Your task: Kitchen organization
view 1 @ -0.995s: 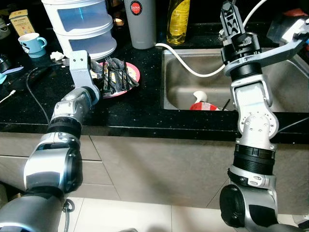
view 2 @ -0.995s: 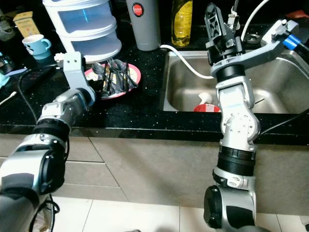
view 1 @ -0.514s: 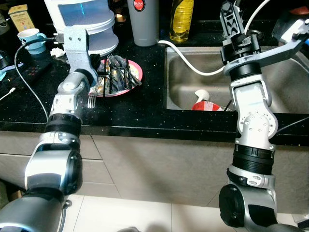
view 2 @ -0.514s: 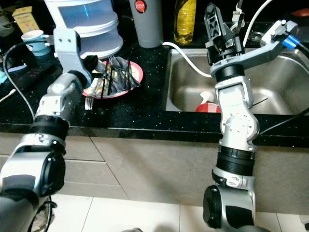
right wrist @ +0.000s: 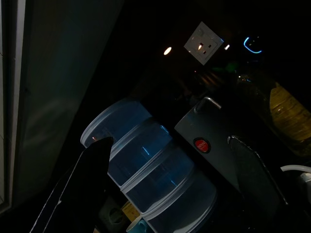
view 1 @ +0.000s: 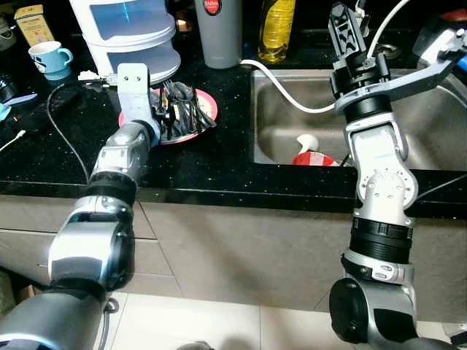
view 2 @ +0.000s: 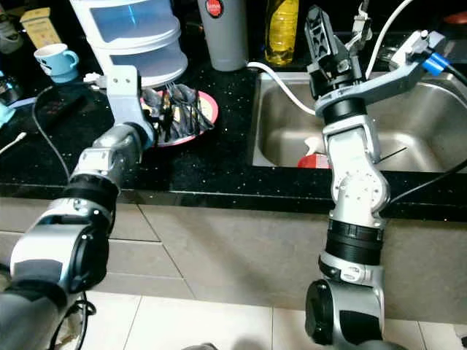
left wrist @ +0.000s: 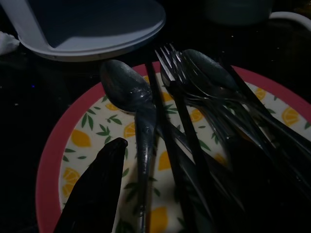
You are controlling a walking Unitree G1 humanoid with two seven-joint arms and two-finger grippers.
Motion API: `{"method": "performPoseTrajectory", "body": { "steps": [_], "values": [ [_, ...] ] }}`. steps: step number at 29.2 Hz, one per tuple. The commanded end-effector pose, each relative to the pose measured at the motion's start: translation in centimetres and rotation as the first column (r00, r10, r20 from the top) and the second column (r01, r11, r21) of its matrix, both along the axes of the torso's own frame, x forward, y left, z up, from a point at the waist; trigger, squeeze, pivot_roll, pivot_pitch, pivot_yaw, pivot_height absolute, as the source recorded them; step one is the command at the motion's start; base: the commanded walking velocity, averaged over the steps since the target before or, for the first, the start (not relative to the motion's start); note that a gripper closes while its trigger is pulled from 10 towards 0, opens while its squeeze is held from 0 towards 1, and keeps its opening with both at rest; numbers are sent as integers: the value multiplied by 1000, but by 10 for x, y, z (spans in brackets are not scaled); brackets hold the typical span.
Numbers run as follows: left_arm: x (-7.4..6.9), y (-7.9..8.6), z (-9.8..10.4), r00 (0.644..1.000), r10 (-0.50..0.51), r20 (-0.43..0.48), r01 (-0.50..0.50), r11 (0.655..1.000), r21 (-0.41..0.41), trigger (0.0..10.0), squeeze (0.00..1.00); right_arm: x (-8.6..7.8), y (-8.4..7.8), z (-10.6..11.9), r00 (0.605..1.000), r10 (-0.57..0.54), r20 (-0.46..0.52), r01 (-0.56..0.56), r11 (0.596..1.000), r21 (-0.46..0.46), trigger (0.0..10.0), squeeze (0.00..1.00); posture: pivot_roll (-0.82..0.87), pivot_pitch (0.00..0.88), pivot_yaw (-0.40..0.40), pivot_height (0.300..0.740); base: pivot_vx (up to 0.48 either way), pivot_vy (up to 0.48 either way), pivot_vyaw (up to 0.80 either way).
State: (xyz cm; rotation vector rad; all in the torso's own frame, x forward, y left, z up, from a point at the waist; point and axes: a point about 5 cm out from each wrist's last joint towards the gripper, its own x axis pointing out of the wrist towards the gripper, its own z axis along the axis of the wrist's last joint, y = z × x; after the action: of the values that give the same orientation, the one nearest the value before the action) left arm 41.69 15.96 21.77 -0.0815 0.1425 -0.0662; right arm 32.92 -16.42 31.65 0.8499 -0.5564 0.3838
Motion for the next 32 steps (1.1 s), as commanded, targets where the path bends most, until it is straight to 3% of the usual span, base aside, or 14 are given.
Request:
{"method": "performPoseTrajectory", "body": {
  "steps": [1, 10, 11, 12, 13, 14, 15, 18, 19, 20, 21, 30, 31, 32],
  "values": [
    [0, -8, -7, 998, -28, -50, 26, 999, -47, 10000, 0, -1, 3, 2, 1000, 12, 4, -12, 1000, -8, 10000, 0, 56, 0, 89, 740, 0, 0, 0],
    [3, -17, -9, 990, -29, -138, 8, 989, -148, 10000, 0, -2, 6, 2, 1000, 19, 1, -19, 1000, -14, 10000, 0, 47, 0, 97, 740, 0, 0, 0],
    [2, -19, -12, 987, -25, -157, -2, 986, -164, 9059, 0, -3, 6, 2, 1000, 17, 0, -17, 1000, -13, 10000, 0, 43, 0, 104, 740, 0, 0, 0],
    [2, -19, -12, 987, -25, -157, -2, 986, -164, 9059, 0, -3, 6, 2, 1000, 17, 0, -17, 1000, -13, 10000, 0, 43, 0, 104, 740, 0, 0, 0],
    [1, -22, -17, 982, -23, -186, -13, 981, -192, 5922, 0, -4, 7, 2, 1000, 15, -1, -15, 1000, -12, 10000, 0, 37, 0, 114, 740, 0, 0, 0],
    [1, -23, -19, 980, -25, -197, -16, 979, -202, 5922, 0, -5, 7, 1, 1000, 14, -1, -14, 1000, -12, 10000, 0, 37, 0, 114, 740, 0, 0, 0],
    [0, -25, -22, 977, -22, -212, -25, 976, -216, 3176, 0, -5, 6, 1, 1000, 10, -3, -10, 1000, -11, 10000, 0, 38, 0, 116, 740, 0, 0, 0],
    [-2, -27, -28, 971, -19, -238, -42, 968, -247, 2588, 0, -6, 3, 0, 1000, 1, -7, -1, 1000, -9, 10000, 0, 38, 0, 118, 740, 0, 0, 0],
    [-3, -27, -33, 964, 1, -267, -79, 956, -282, 1333, 0, -5, 2, 0, 1000, -2, -8, 2, 1000, -7, 10000, 0, 38, 0, 120, 740, 0, 0, 0],
    [-3, -27, -35, 962, 6, -274, -88, 953, -290, 1333, 0, -5, 2, 0, 1000, -3, -9, 2, 1000, -6, 10000, 0, 38, 0, 120, 740, 0, 0, 0],
    [-4, -25, -38, 955, 22, -295, -121, 940, -320, 0, 0, -5, 3, 0, 1000, -2, -8, 2, 1000, -6, 10000, 0, 39, 0, 120, 740, 0, 0, 0],
    [-2, -14, -32, 950, 100, -297, -222, 883, -414, 0, 0, -2, 5, 3, 1000, 9, 1, -9, 1000, -7, 10000, 0, 47, 0, 108, 740, 0, 0, 0],
    [-1, -12, -29, 954, 111, -278, -224, 881, -416, 0, 0, -2, 5, 3, 1000, 10, 2, -10, 1000, -7, 10000, 0, 47, 0, 108, 740, 0, 0, 0],
    [2, -3, -16, 970, 169, -173, -221, 909, -352, 0, 0, -2, 4, 4, 1000, 7, 8, -7, 1000, -5, 10000, 0, 46, 0, 108, 740, 0, 0, 0]
  ]
}}
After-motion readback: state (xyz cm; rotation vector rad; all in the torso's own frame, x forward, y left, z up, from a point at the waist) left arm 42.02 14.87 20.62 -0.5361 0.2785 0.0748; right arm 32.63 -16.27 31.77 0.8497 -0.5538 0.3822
